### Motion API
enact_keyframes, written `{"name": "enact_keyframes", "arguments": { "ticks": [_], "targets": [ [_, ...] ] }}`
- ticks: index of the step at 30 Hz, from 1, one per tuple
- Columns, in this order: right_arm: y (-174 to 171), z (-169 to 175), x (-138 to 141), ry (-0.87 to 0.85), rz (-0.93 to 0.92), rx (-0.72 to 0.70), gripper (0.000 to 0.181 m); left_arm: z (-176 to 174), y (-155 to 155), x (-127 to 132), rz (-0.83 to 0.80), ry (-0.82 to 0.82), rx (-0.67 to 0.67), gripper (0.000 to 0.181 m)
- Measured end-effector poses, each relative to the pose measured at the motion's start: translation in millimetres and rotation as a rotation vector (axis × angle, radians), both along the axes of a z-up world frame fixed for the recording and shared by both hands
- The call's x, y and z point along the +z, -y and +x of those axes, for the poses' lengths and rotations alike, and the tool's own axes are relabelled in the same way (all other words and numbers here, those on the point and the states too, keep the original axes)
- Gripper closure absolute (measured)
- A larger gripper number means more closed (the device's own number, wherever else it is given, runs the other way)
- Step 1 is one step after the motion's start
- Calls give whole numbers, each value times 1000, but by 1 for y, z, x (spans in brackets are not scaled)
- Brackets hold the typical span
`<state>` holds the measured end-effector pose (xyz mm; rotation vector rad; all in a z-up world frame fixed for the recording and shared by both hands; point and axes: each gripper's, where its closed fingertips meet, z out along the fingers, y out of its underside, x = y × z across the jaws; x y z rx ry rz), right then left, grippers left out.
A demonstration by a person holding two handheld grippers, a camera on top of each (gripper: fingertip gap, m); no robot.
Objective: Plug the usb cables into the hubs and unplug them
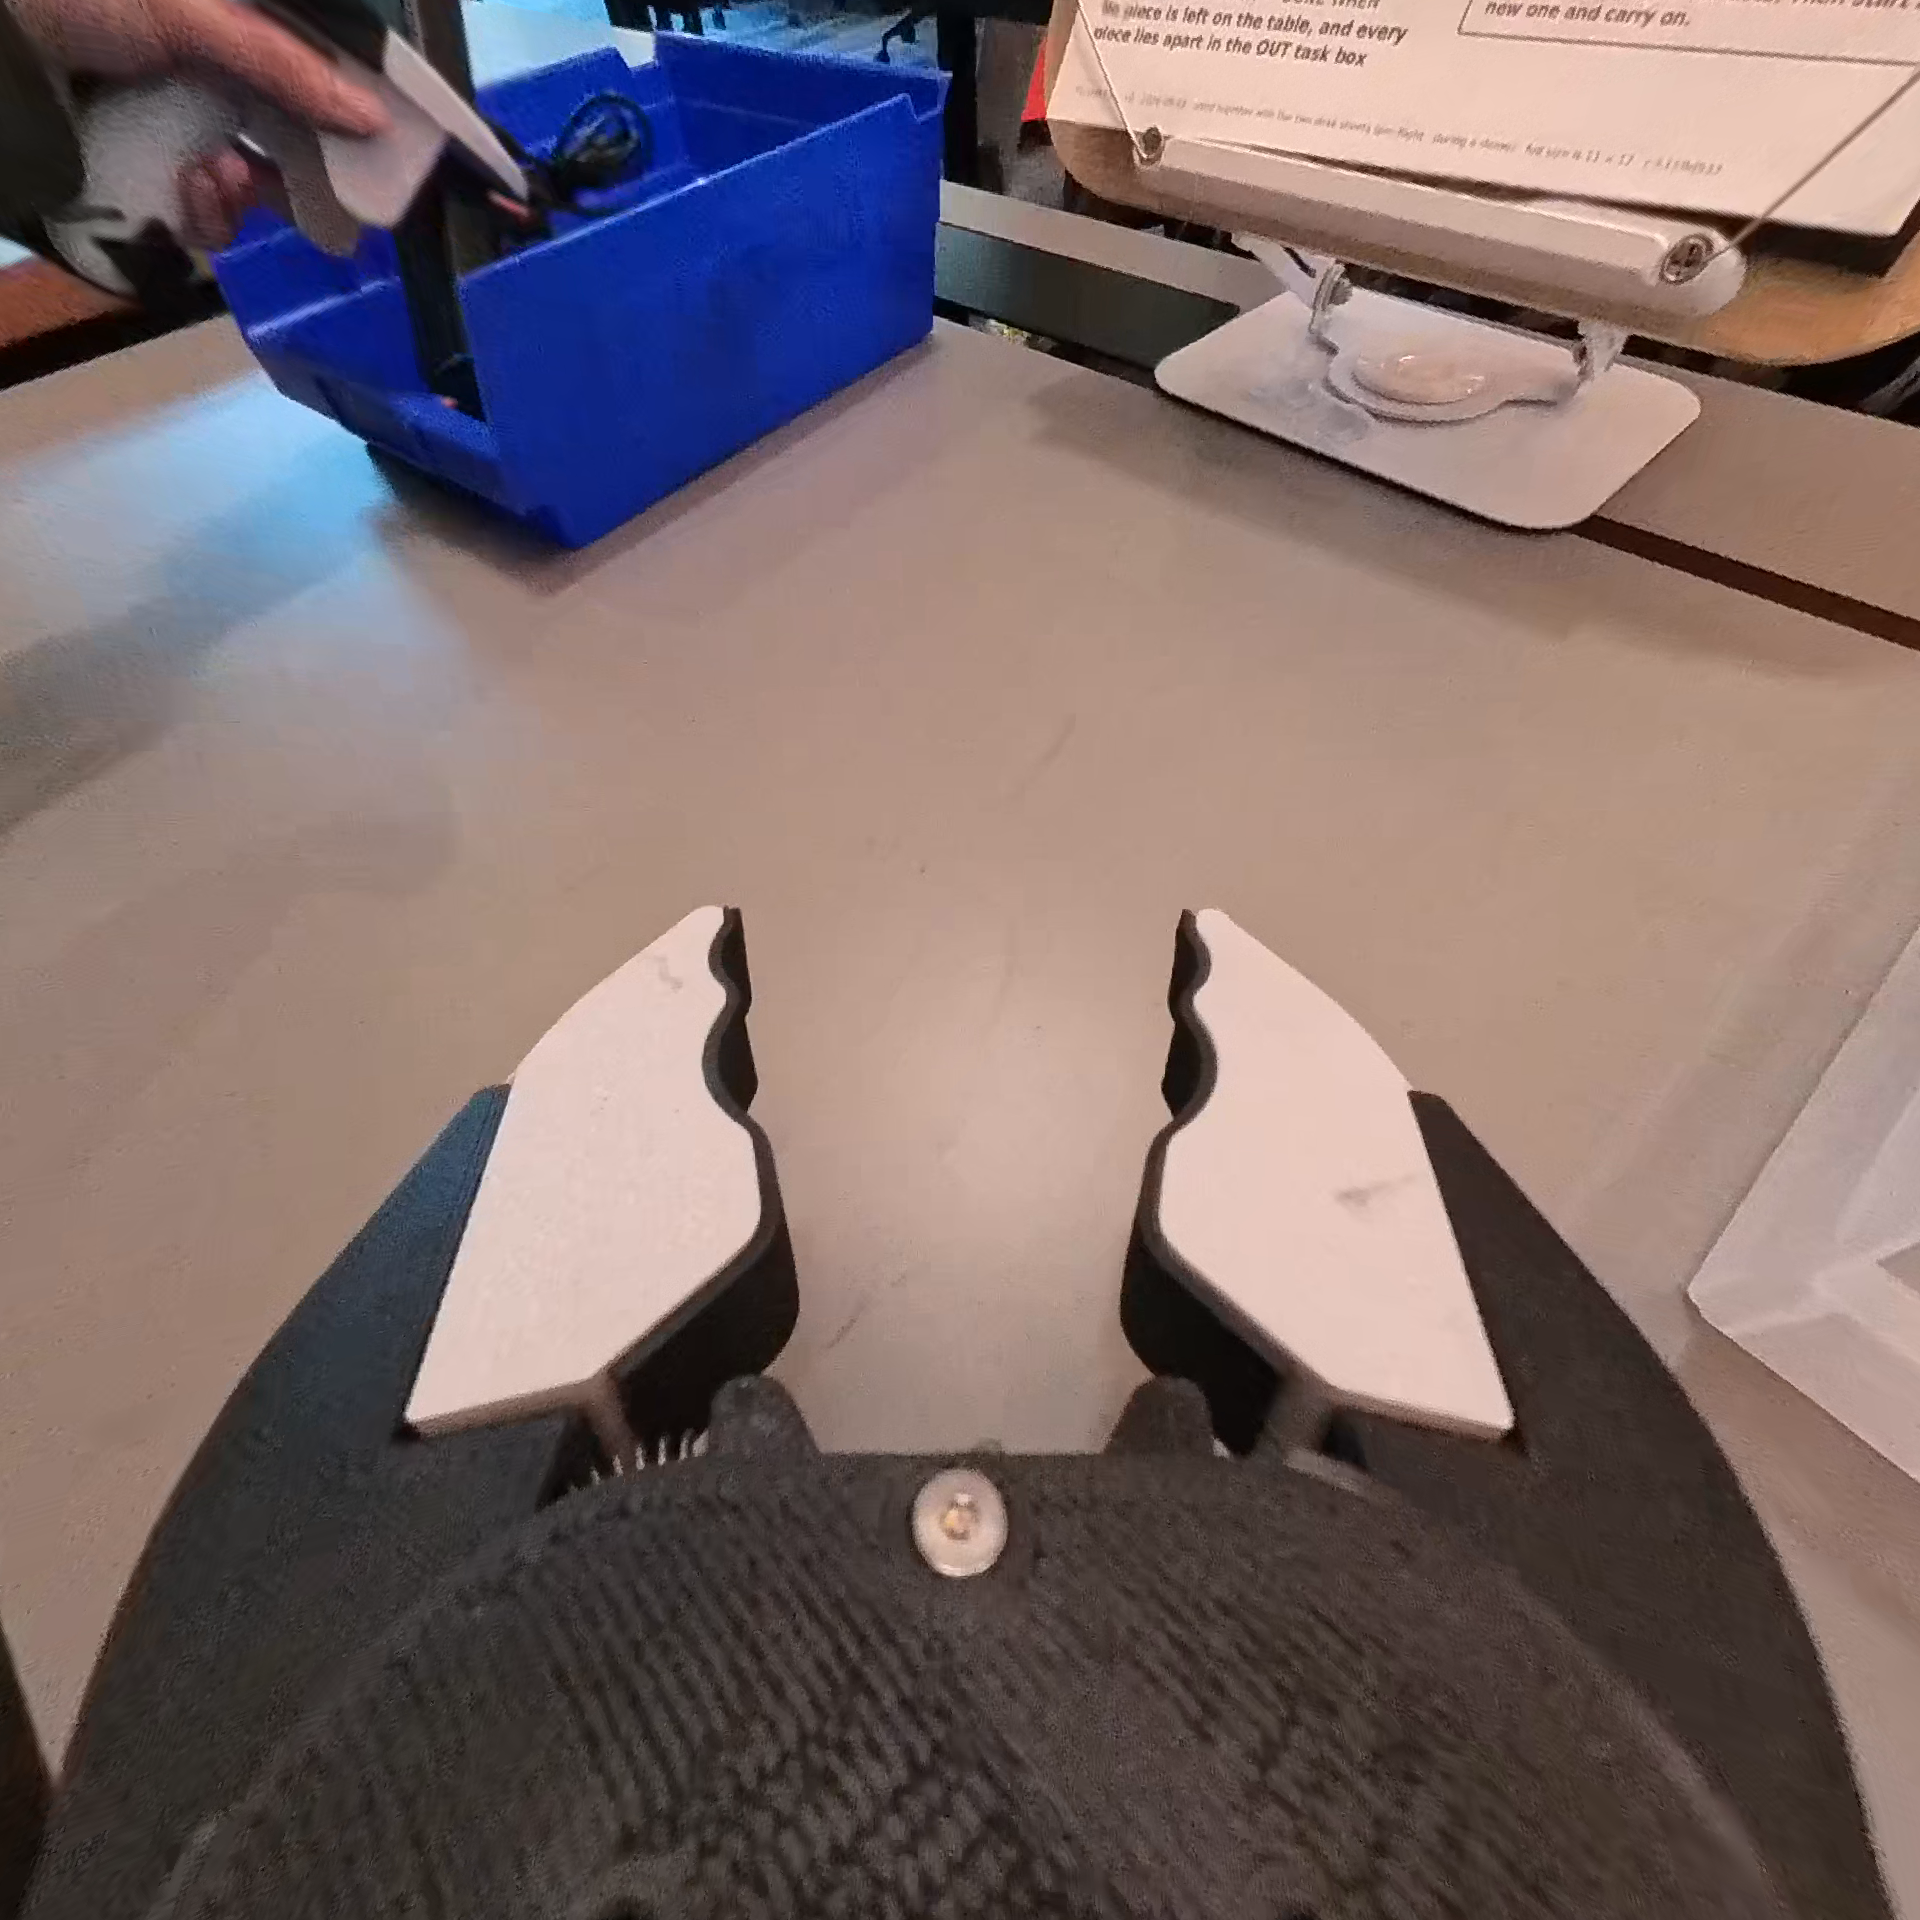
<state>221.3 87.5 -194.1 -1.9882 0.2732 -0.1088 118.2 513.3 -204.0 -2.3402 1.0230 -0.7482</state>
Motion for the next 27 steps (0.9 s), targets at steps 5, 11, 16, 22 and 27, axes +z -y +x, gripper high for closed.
{"name": "enact_keyframes", "arguments": {
  "ticks": [5,11,16,22,27],
  "targets": [
    [-3,-7,3,14,5,17,104,17,17,62,142,128,-153,115],
    [-8,-21,3,-13,11,63,104,18,41,85,116,249,-260,116],
    [-7,-24,3,-23,17,77,106,11,60,95,-24,431,-280,117],
    [-5,-22,6,-36,29,80,107,-2,57,89,47,370,-273,117],
    [-4,-25,3,-51,29,102,107,0,59,113,133,423,-294,118]
  ]
}}
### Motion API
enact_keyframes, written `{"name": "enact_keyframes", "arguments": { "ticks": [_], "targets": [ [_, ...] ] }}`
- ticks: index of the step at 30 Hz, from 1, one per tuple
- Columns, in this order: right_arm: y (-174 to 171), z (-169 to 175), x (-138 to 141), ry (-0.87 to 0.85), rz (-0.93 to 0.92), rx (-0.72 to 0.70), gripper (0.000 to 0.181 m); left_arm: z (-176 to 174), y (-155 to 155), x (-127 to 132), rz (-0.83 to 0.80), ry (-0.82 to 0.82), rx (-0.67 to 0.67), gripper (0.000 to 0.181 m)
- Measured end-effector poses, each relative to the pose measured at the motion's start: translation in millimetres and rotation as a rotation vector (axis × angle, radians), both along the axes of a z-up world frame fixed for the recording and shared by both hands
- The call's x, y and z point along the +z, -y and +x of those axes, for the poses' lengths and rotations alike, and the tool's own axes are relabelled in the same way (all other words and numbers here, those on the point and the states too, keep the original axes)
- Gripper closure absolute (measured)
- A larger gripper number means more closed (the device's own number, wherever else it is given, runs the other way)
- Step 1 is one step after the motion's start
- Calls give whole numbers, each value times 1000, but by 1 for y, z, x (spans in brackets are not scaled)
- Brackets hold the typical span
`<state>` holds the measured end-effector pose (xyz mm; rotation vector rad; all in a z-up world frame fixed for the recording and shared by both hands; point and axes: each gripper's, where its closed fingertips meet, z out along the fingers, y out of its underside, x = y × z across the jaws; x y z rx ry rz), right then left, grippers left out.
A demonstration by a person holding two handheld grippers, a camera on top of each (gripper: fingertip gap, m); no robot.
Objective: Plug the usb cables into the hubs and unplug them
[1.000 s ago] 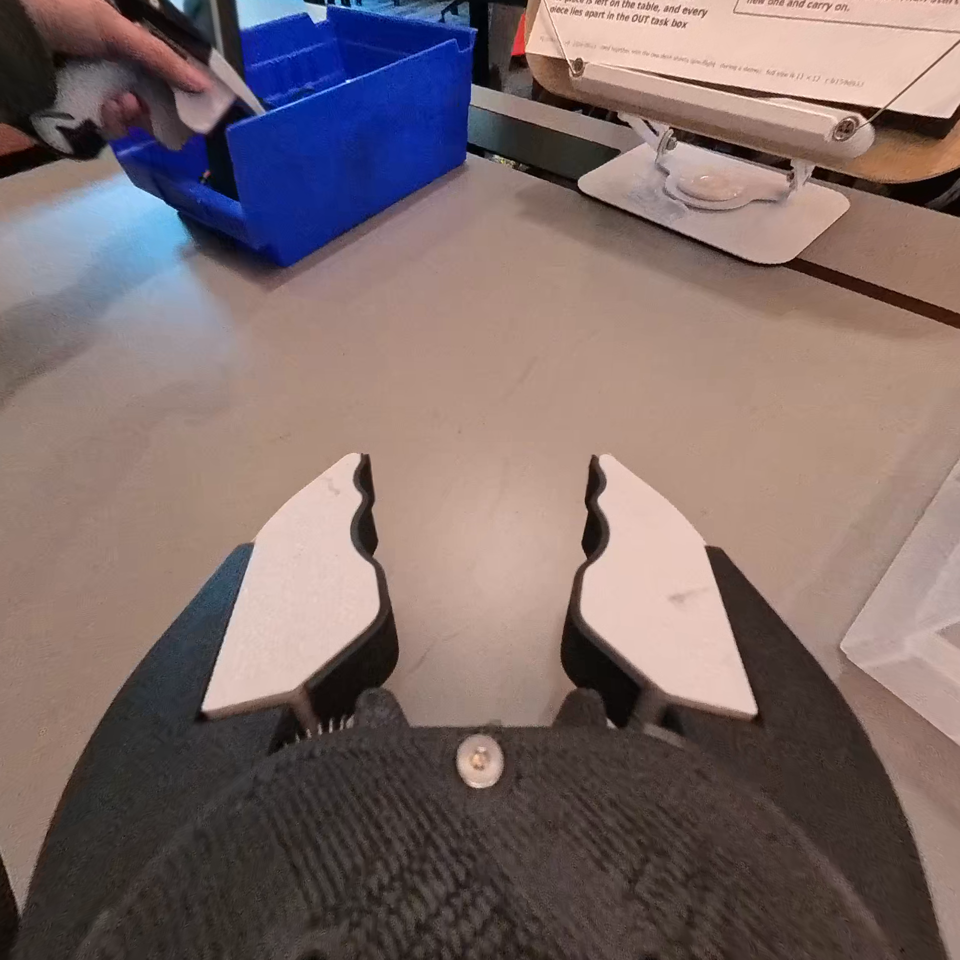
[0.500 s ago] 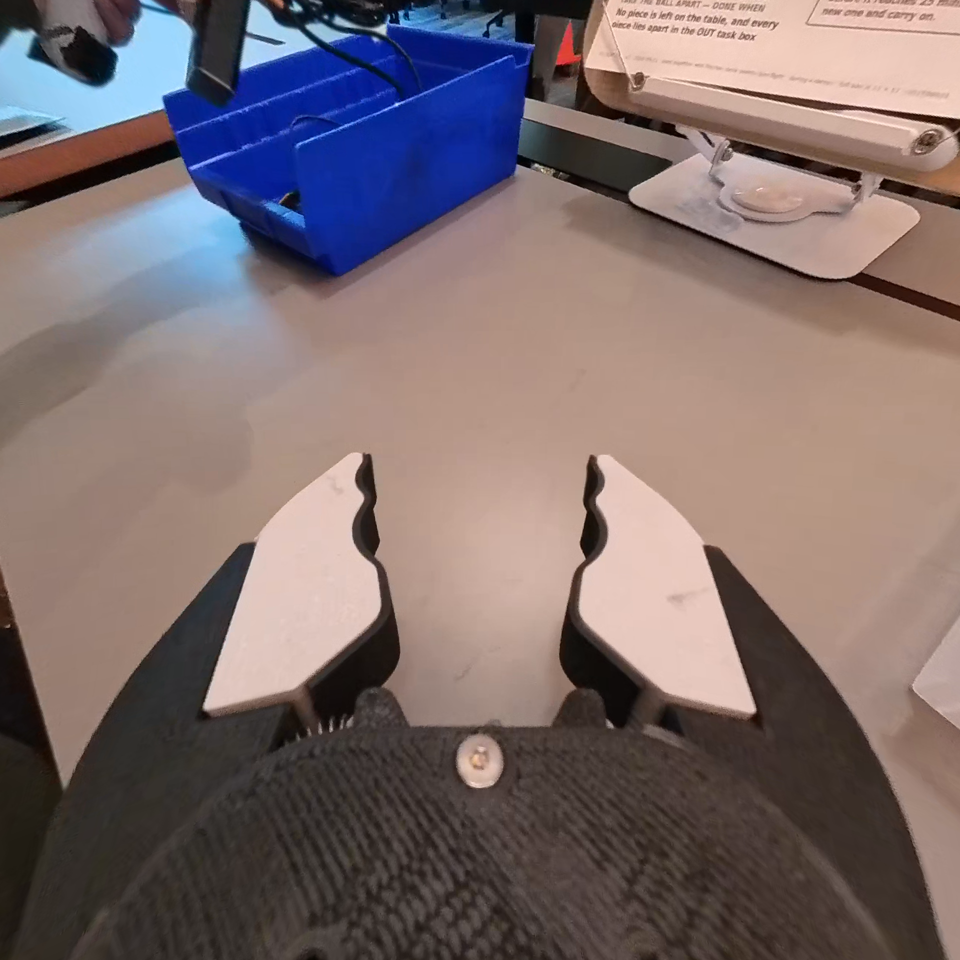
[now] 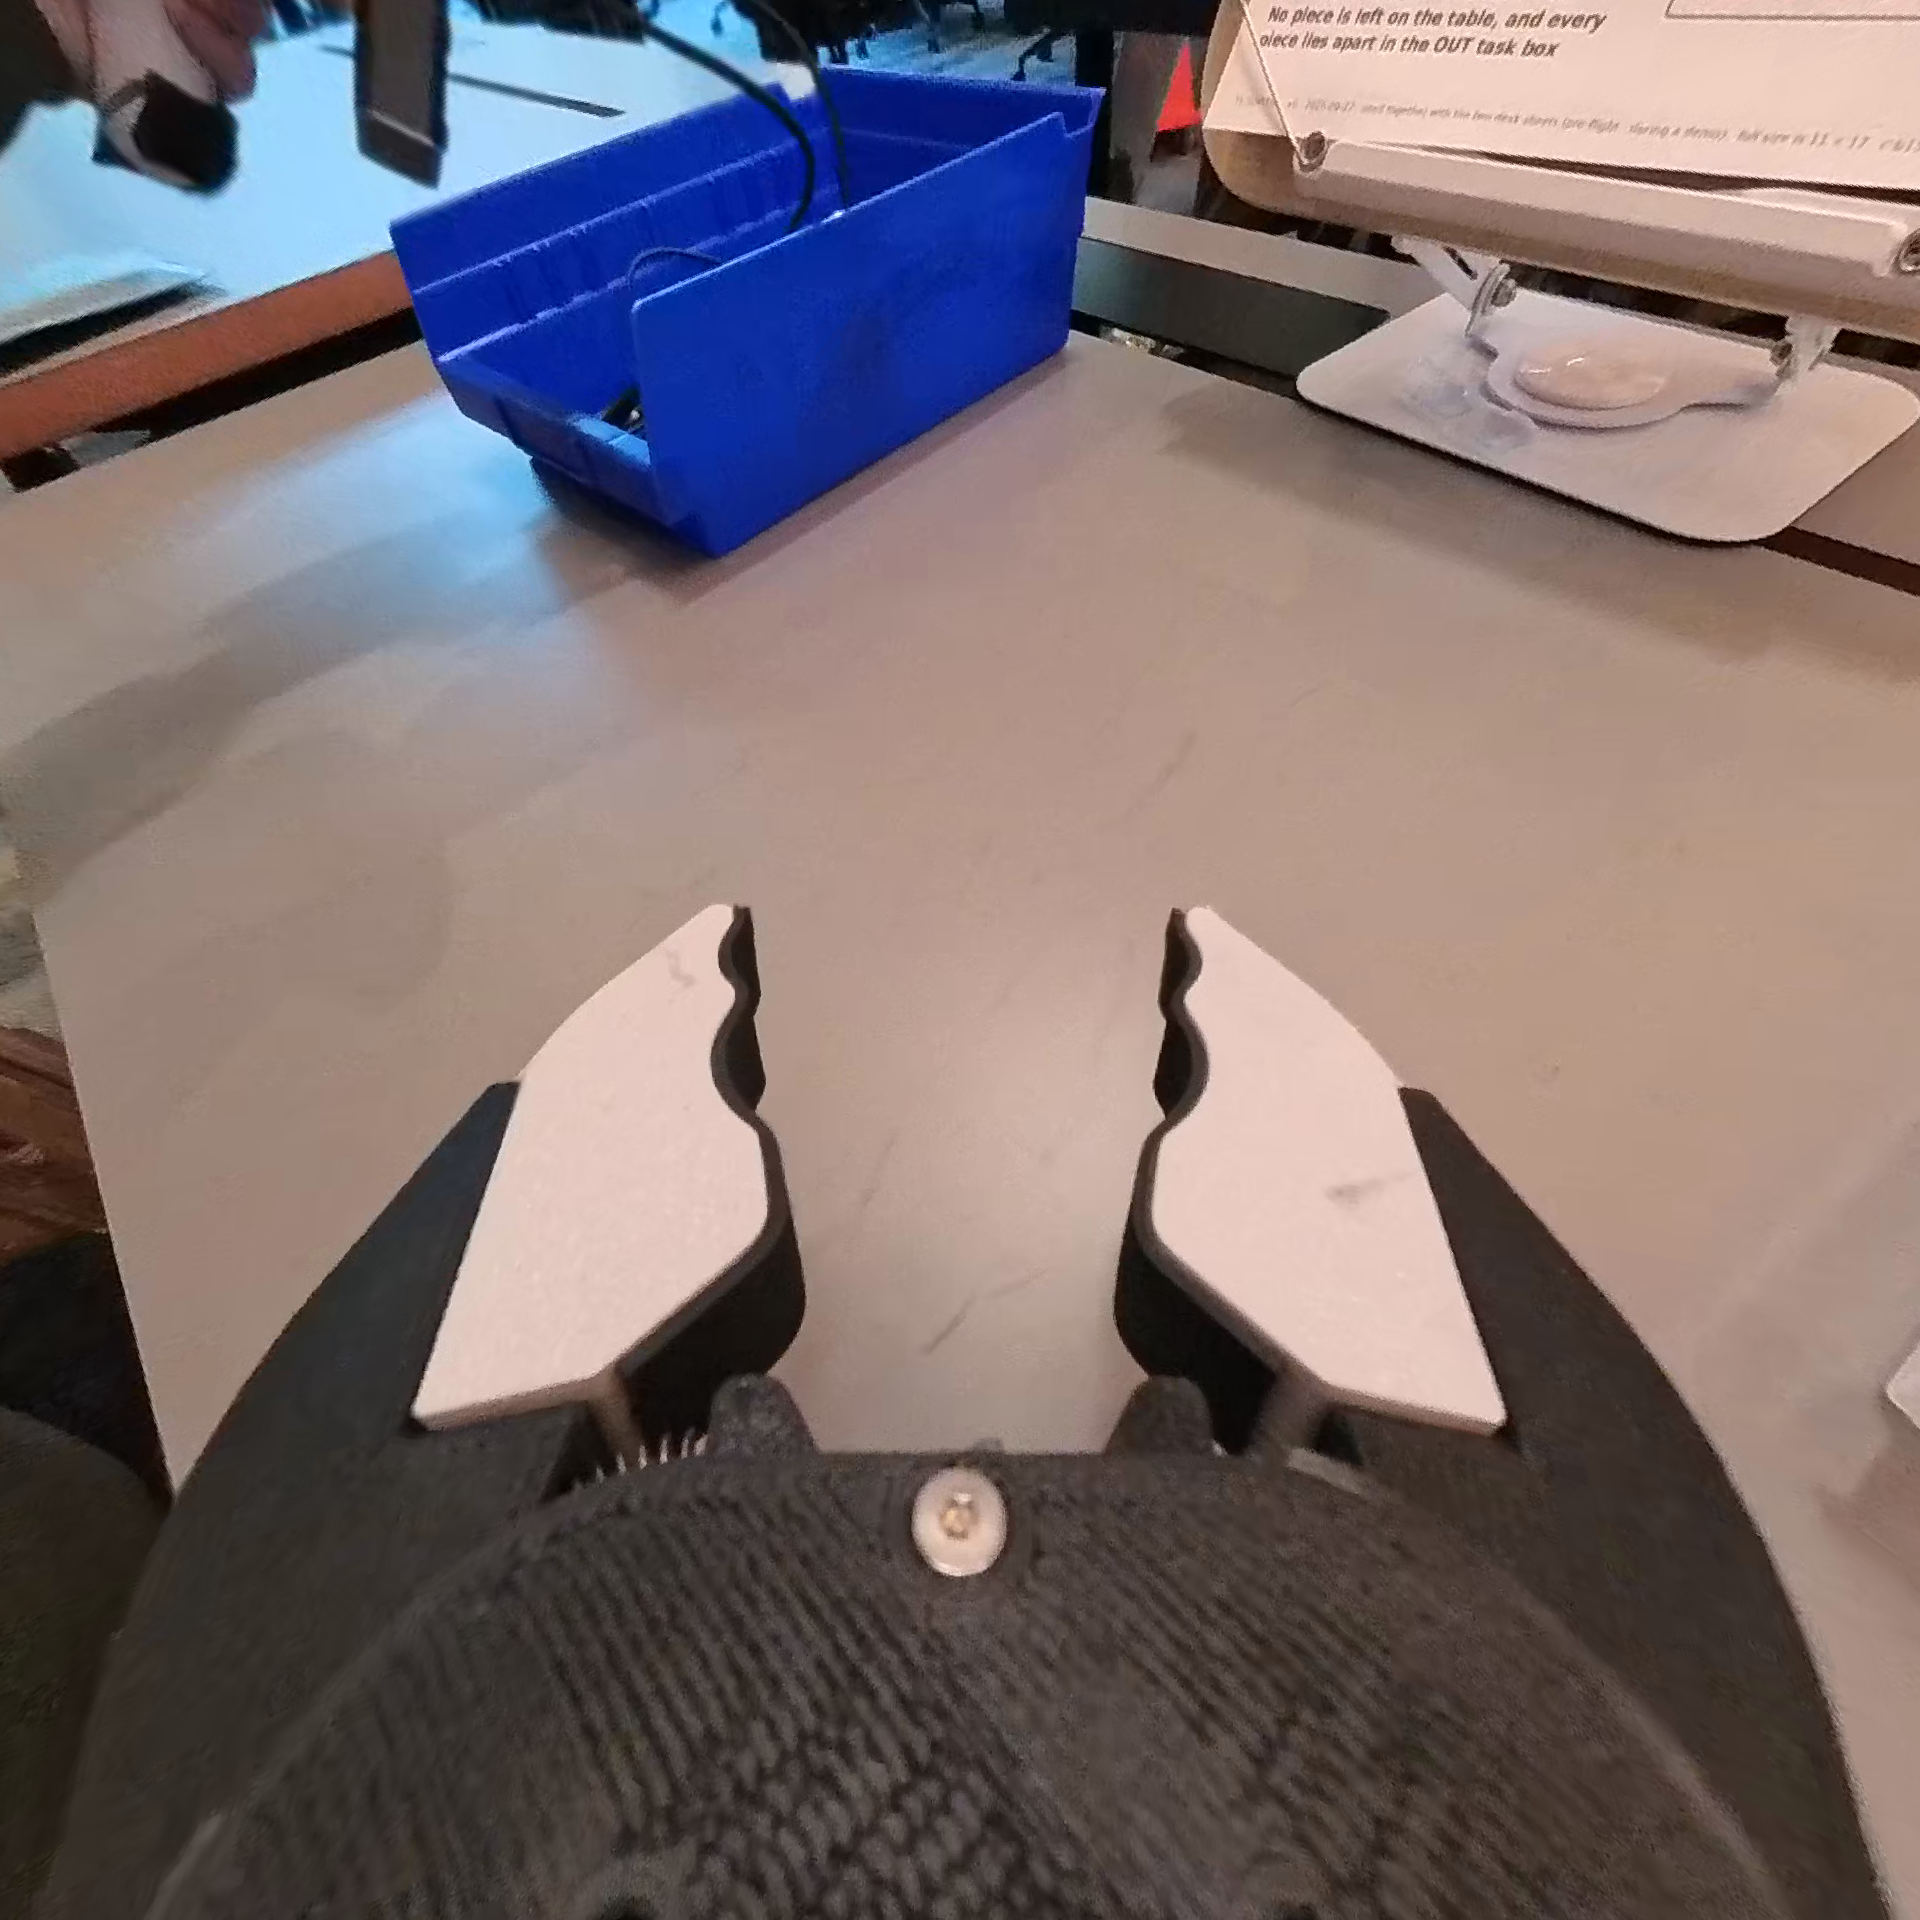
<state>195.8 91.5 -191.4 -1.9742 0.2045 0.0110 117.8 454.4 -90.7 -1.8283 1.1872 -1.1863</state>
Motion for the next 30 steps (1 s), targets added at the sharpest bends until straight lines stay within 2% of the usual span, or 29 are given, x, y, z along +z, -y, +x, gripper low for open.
{"name": "enact_keyframes", "arguments": {
  "ticks": [4,8,12,15,19,21,24,28,30],
  "targets": [
    [-1,-4,6,-6,32,24,106,3,4,44,90,121,-13,118],
    [-8,-20,13,-67,101,89,107,5,24,86,121,264,-86,118],
    [-23,-47,22,-157,179,184,103,9,55,99,102,324,-177,118],
    [-34,-52,43,-137,235,234,99,14,95,91,83,362,-309,118],
    [-48,-29,117,-69,400,243,108,19,160,61,135,390,-522,119],
    [-60,-25,147,-55,458,313,103,21,192,42,119,390,-619,119],
    [-81,-32,157,-69,422,485,91,21,236,18,98,396,-765,119],
    [-83,-54,169,-181,499,697,101,15,277,1,61,415,-928,119],
    [-80,-68,167,-146,529,772,100,13,293,-7,54,404,-996,119]
  ]
}}
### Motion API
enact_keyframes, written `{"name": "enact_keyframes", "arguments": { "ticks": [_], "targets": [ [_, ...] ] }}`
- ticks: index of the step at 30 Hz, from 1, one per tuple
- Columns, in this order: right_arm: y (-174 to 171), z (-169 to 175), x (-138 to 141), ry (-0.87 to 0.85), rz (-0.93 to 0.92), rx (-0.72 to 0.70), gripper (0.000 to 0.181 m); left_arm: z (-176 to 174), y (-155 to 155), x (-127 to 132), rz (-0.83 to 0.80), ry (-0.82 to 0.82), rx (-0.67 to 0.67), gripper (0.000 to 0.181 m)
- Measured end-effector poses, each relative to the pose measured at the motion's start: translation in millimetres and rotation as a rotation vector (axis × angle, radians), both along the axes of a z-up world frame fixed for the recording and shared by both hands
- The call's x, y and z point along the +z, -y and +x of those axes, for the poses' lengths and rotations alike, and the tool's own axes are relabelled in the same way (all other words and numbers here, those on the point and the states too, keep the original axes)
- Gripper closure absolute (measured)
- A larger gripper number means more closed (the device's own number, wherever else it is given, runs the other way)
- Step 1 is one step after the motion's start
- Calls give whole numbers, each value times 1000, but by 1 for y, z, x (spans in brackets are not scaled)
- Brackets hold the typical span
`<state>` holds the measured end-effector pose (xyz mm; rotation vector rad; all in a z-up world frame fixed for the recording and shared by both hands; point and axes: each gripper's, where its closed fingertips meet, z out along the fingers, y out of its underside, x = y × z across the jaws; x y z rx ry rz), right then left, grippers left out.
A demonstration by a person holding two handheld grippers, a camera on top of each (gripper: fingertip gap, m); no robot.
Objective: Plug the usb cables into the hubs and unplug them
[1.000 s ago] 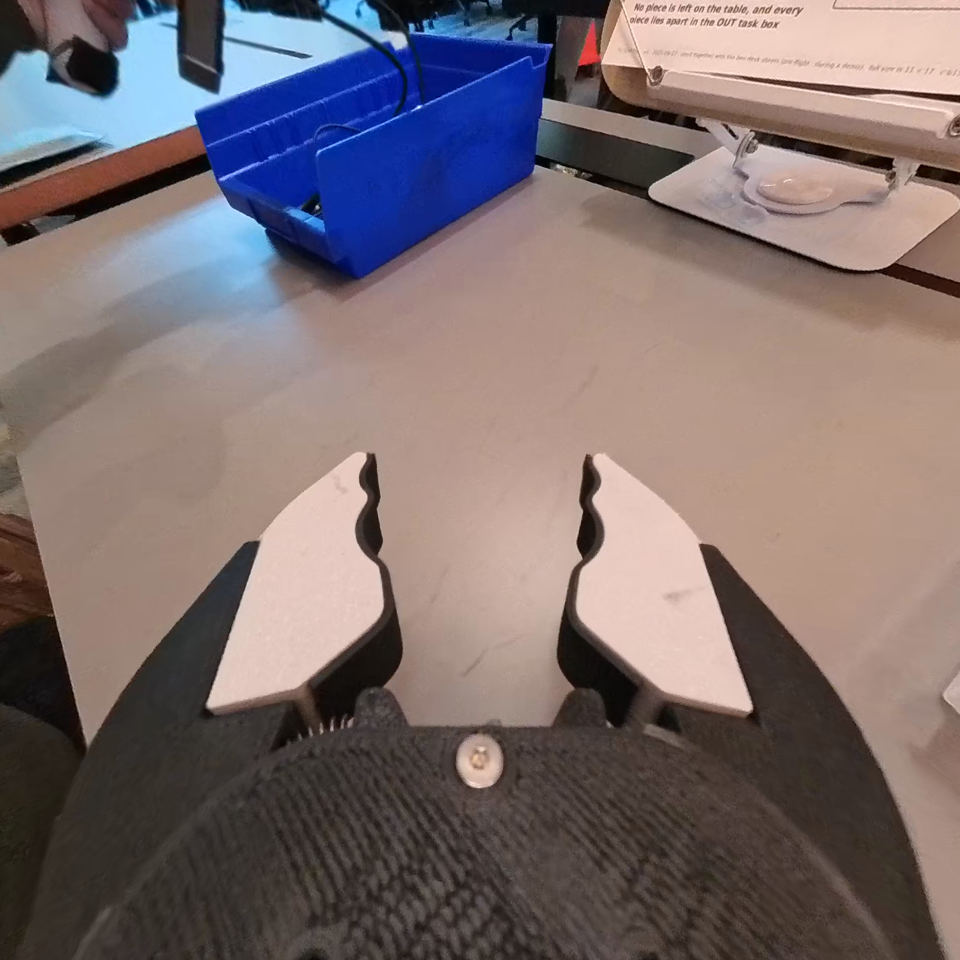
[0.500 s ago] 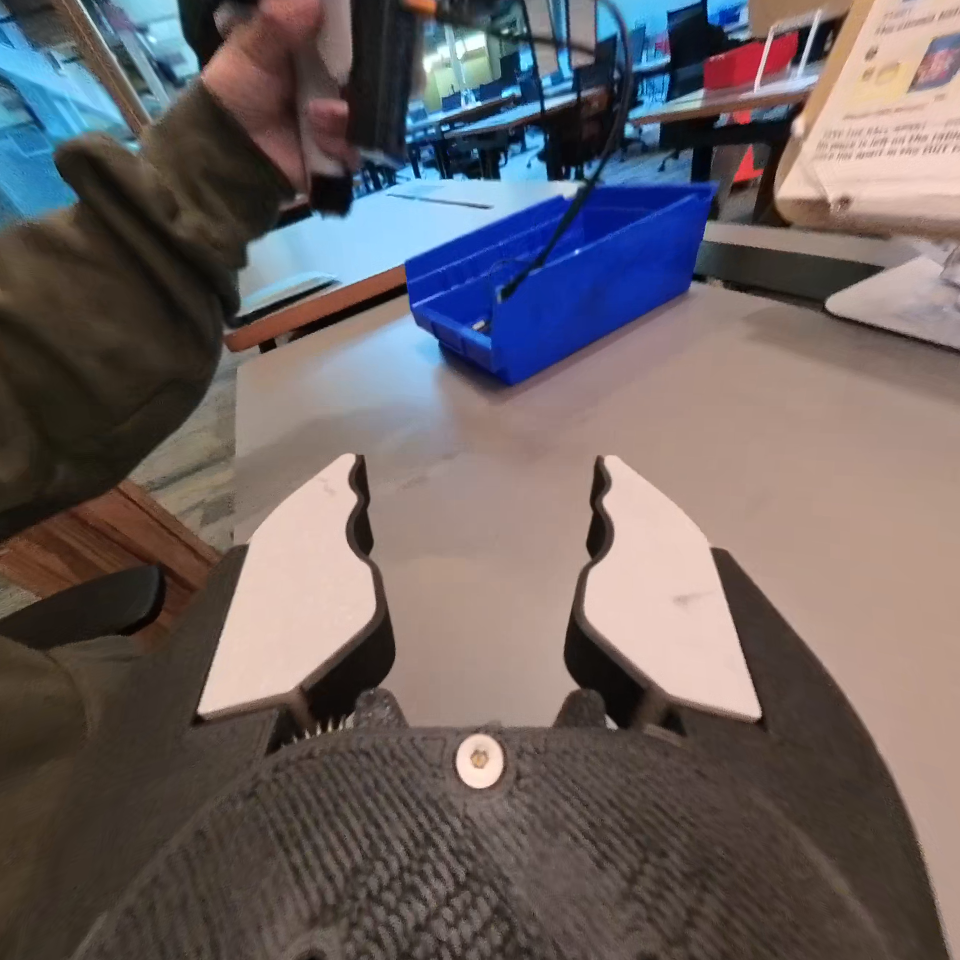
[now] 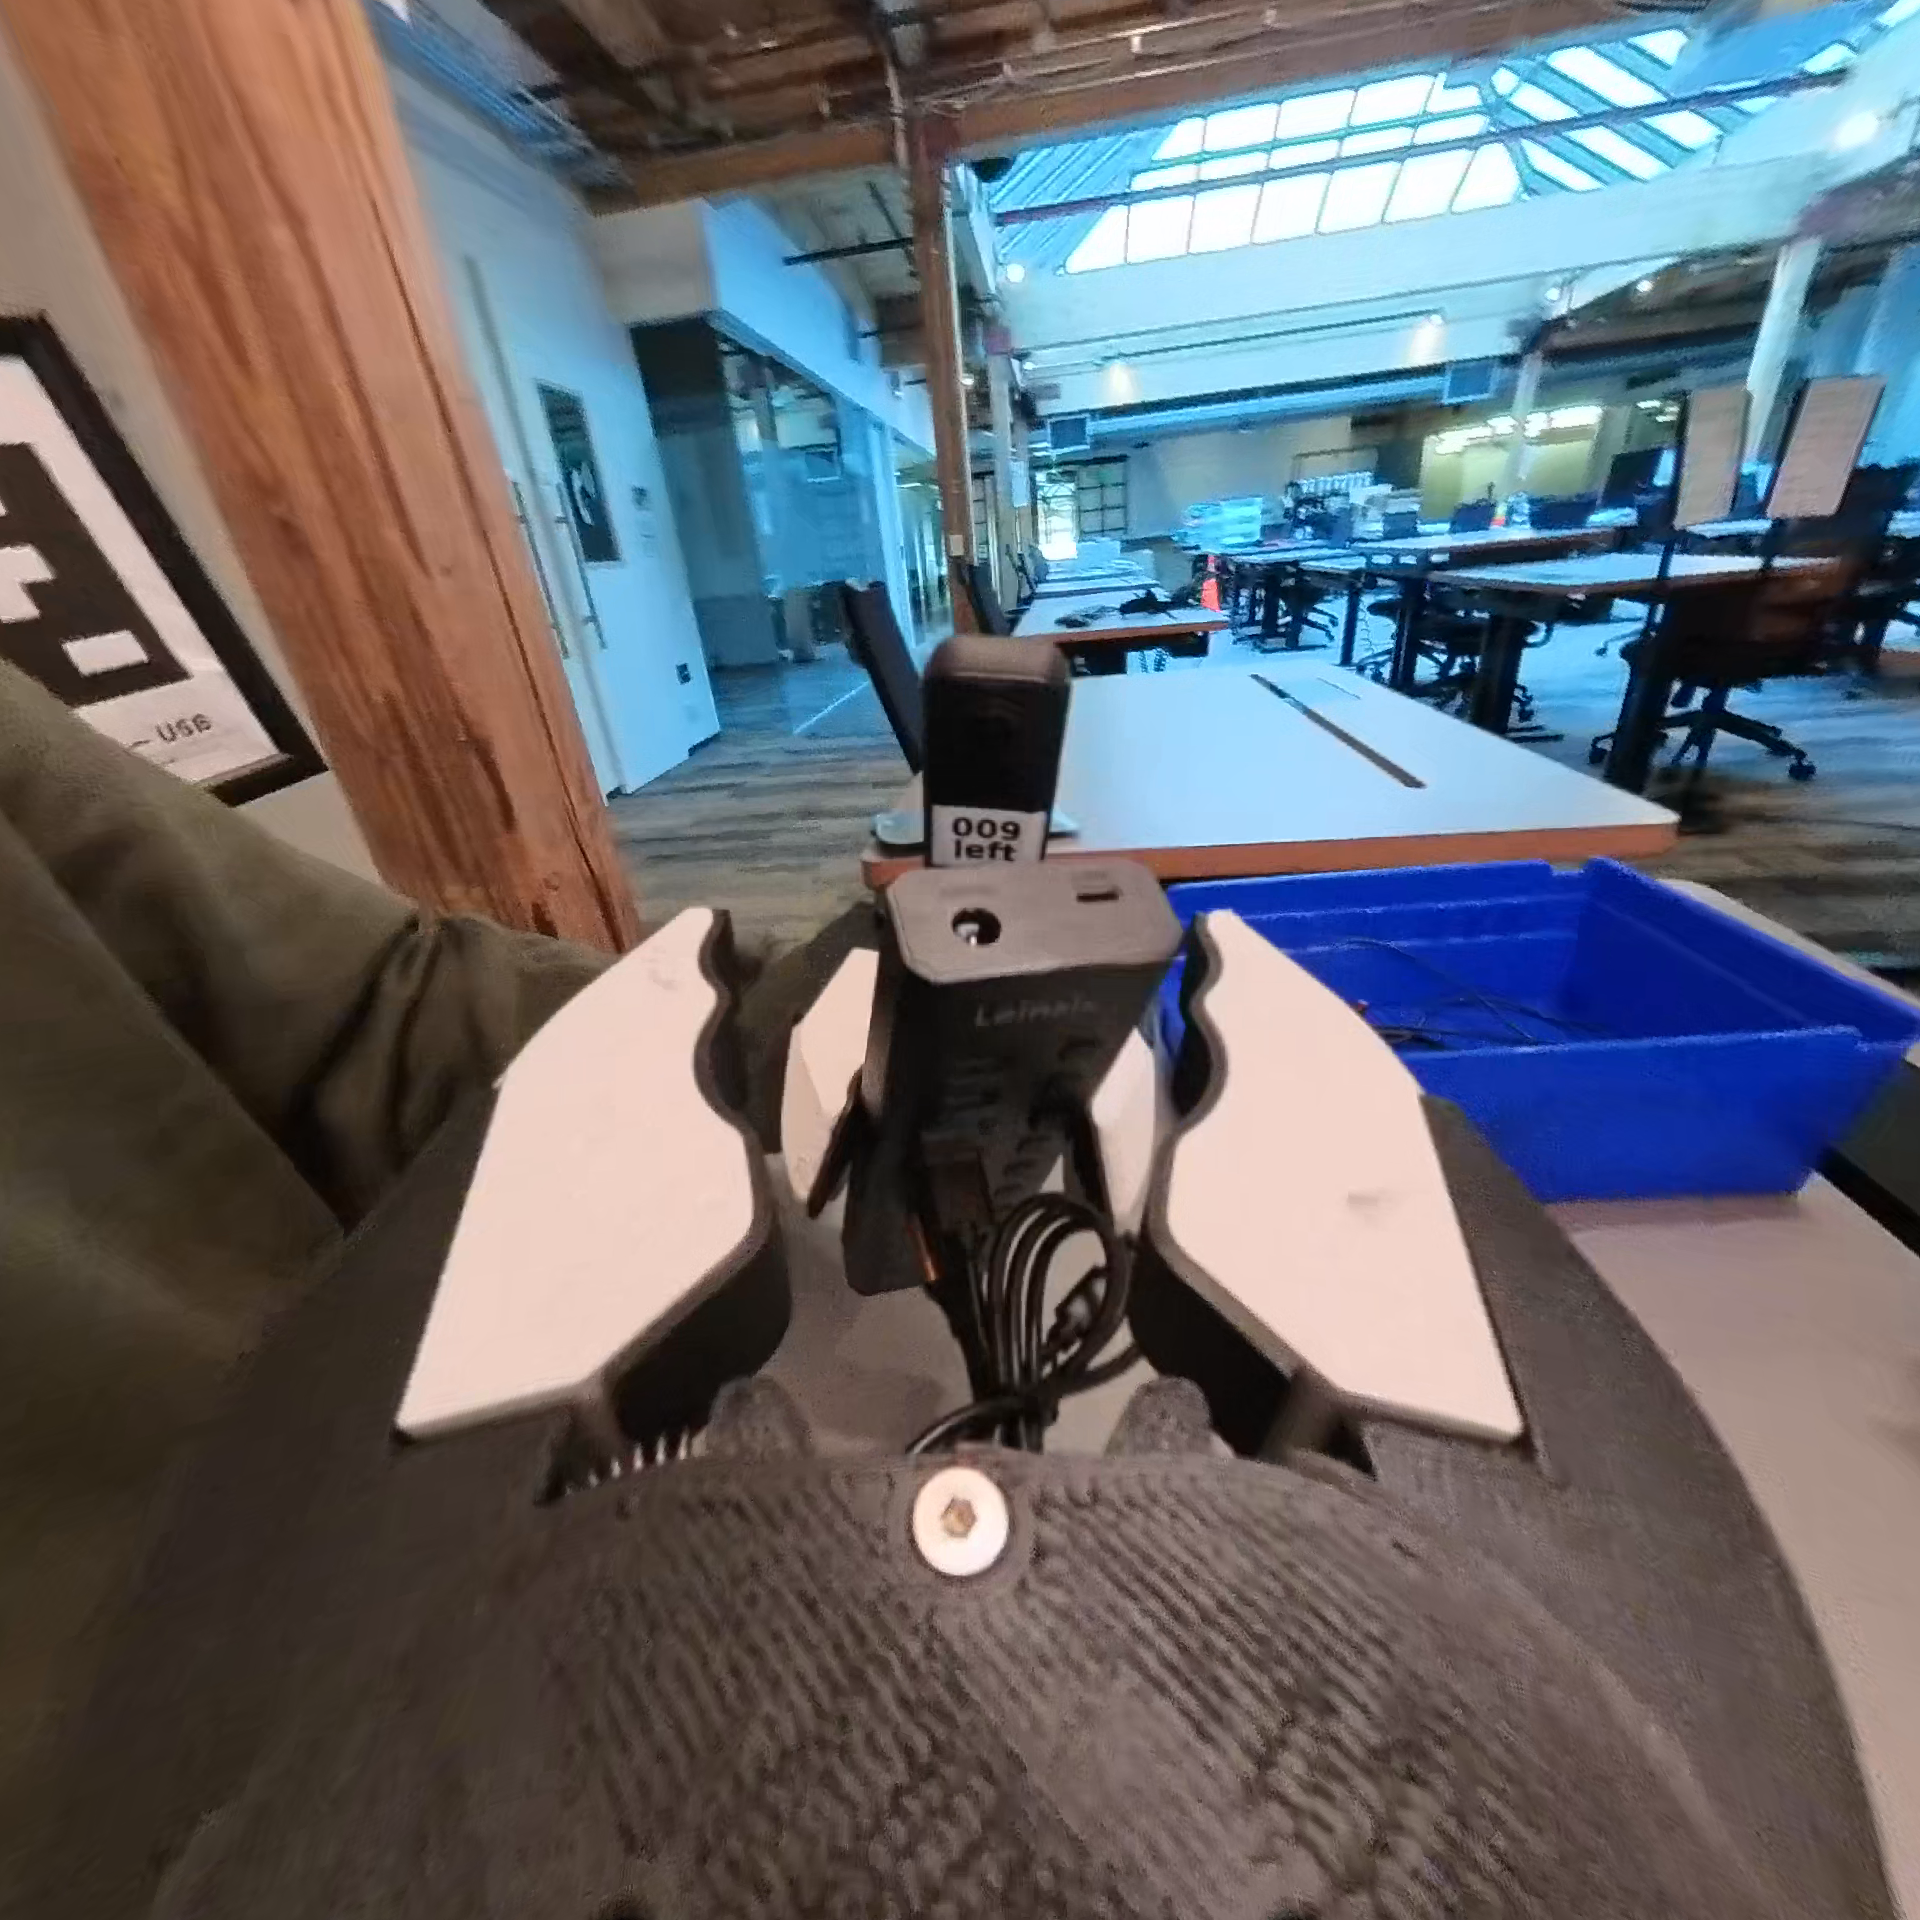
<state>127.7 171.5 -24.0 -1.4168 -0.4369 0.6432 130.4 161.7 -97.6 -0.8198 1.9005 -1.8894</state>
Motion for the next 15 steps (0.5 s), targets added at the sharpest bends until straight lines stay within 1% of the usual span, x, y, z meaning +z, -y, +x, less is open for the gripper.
{"name": "enact_keyframes", "arguments": {
  "ticks": [2,4,5,6,7,8,10,12,15],
  "targets": [
    [-2,-7,-10,53,-5,-4,100,-1,12,-9,31,-13,-49,119],
    [-4,-6,-19,90,-12,-30,116,-2,20,-13,51,-7,-88,119],
    [-4,-8,-23,79,-14,-17,109,-3,25,-14,50,-5,-110,119],
    [-2,-11,-24,51,-19,7,109,-4,28,-15,58,0,-125,119],
    [1,-14,-25,43,-19,32,118,-3,30,-16,73,-1,-130,119],
    [1,-15,-28,62,-29,27,118,-2,30,-19,90,-1,-129,119],
    [3,-17,-34,135,-65,19,119,-1,32,-25,137,14,-123,120],
    [3,-18,-32,190,-73,-11,119,1,33,-26,174,21,-99,120],
    [-2,-6,-22,214,-98,-93,119,12,24,-14,145,3,21,121]
  ]
}}
